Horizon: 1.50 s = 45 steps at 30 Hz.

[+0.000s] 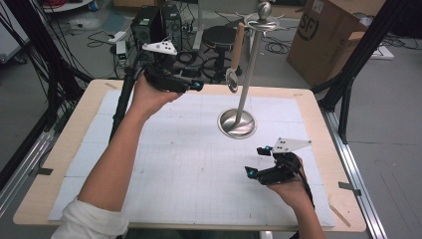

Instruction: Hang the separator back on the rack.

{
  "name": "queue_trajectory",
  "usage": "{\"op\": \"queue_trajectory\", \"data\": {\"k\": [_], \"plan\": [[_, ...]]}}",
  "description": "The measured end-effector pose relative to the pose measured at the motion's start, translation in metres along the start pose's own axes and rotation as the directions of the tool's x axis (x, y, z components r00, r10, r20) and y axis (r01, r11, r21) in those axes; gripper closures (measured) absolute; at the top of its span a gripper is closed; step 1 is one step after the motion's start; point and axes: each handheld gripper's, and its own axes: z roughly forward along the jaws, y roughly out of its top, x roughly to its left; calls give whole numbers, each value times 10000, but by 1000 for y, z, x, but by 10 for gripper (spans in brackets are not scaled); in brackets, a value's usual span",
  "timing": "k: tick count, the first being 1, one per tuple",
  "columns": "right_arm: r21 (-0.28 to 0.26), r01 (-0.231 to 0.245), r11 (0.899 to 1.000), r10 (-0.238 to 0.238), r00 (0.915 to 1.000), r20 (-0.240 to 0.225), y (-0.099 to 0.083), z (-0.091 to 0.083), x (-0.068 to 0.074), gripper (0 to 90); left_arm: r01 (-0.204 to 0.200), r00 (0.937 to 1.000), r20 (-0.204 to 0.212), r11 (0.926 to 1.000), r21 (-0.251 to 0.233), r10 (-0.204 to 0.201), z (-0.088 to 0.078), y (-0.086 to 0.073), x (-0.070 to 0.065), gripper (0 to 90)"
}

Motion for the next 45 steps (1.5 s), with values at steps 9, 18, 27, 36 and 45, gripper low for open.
{"op": "queue_trajectory", "data": {"k": [9, 18, 27, 36, 45], "plan": [[140, 23, 9999, -22, 10000, -33, 1, 4, 1, 147, 20, 9989, -475, 10000, 8, -19, -19, -23, -1, 297], [153, 34, 9999, -35, 10000, 23, 1, 4, 0, 147, -14, 9989, -475, 10000, 65, 17, -30, -39, -6, 216], [117, 28, 9999, -28, 10000, 3, 1, 4, 0, 147, -68, 9988, -474, 10000, 71, 72, -45, -61, -16, 175], [125, 21, 9999, -21, 10000, 14, 1, 4, 0, 147, 251, 9991, -350, 9992, 298, -240, -56, -78, -19, 118], [152, 19, 9999, -19, 10000, 9, 1, 5, 0, 147, 262, 9990, -376, 9970, 732, -235, -59, -110, -31, 81]]}}
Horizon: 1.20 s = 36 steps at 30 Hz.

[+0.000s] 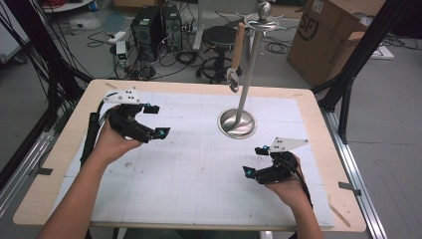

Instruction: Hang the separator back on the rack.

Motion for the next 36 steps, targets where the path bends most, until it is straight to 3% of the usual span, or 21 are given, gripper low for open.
{"op": "queue_trajectory", "data": {"k": [6, 19, 36], "plan": [[-30, 55, 10000, -55, 10000, -29, 1, 1, 0, 147, -105, 9999, -61, 9997, 215, 106, -3, -16, -8, 64], [-14, 19, 10000, -19, 10000, -62, 1, 2, 0, 147, 391, 9989, -250, 9990, 200, -386, -10, -59, -22, 61], [42, -145, 9999, 146, 9998, -145, -3, 4, -3, 147, 534, 9963, -638, 9961, -709, -580, -25, -88, -16, 16]]}}
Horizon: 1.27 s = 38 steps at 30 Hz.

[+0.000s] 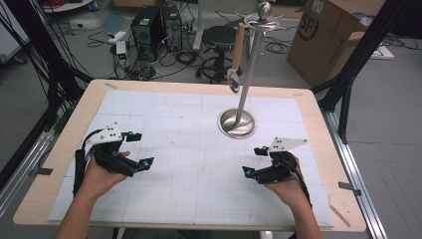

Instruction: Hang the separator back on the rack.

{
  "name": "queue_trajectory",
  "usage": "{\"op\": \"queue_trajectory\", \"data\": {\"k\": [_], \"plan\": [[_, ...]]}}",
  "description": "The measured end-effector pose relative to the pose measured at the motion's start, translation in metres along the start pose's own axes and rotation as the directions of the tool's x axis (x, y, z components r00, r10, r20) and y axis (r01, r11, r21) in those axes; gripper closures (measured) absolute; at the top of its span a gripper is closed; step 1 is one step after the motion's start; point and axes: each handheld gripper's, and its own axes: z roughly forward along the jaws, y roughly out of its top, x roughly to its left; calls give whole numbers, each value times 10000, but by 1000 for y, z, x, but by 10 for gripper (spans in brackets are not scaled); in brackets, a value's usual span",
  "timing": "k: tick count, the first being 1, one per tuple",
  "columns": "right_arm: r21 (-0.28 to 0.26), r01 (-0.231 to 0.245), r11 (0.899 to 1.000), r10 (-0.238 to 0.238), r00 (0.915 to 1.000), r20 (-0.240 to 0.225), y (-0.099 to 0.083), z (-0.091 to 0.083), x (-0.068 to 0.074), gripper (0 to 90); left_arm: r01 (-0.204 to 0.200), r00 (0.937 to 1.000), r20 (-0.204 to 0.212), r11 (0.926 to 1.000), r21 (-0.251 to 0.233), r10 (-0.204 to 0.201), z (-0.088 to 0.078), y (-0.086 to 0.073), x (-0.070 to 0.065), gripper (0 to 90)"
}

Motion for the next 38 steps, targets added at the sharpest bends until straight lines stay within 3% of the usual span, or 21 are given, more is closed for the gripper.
{"op": "queue_trajectory", "data": {"k": [3, 5, 8, 25, 38], "plan": [[0, -10, 10000, 10, 10000, 31, 0, 0, -1, 147, -28, 10000, -83, 9996, 296, 30, 4, -8, 4, 16], [-7, -9, 10000, 9, 10000, 37, 0, -1, -1, 147, -227, 9986, -464, 9969, 747, 262, 7, -12, 6, 17], [15, 12, 10000, -12, 10000, 73, 0, 0, 0, 147, -230, 9985, -481, 9958, 891, 273, 10, -15, 7, 17], [177, 17, 9998, -20, 9999, 146, -1, 1, -1, 147, -89, 9994, -320, 9973, 732, 112, 13, -15, 7, 16], [226, 14, 9997, -18, 9998, 180, -1, 2, -1, 147, -18, 9994, -334, 9952, 976, 51, 18, -17, 8, 16]]}}
